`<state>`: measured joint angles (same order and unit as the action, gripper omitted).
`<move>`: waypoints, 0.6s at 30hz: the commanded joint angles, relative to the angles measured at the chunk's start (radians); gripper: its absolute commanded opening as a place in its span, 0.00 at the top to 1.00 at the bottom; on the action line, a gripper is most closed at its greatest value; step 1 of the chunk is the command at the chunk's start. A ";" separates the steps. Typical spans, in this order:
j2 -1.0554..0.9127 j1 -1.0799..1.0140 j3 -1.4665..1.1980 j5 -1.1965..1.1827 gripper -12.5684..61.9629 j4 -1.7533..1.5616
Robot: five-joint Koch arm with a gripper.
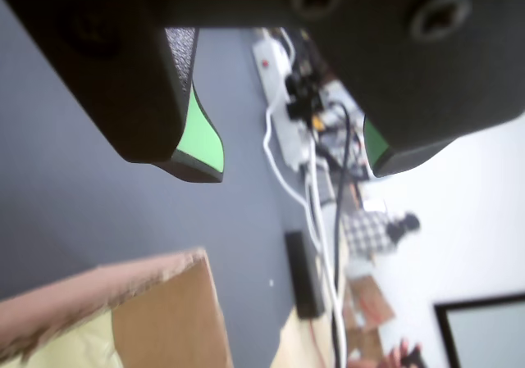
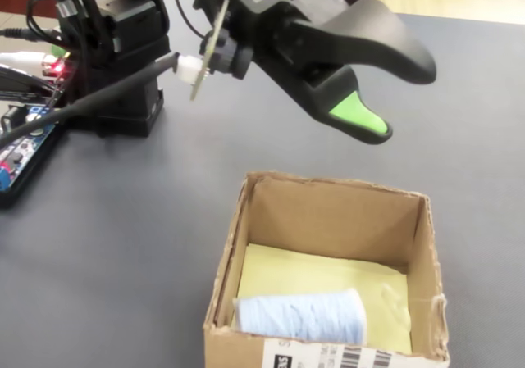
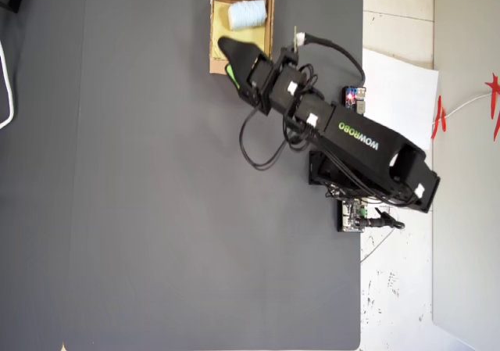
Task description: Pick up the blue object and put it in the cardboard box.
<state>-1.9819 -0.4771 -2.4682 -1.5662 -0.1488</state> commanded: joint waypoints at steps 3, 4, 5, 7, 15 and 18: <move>-0.067 0.107 -0.044 -0.092 0.37 -0.235; -0.084 0.138 -0.071 -0.092 0.37 -0.241; -0.101 0.172 -0.107 -0.092 0.37 -0.253; -0.124 0.225 -0.160 -0.092 0.37 -0.267; -0.167 0.374 -0.347 -0.089 0.37 -0.293; -0.170 0.400 -0.408 -0.087 0.37 -0.301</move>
<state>-2.1307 -0.0874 -2.9054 -1.6260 -0.3559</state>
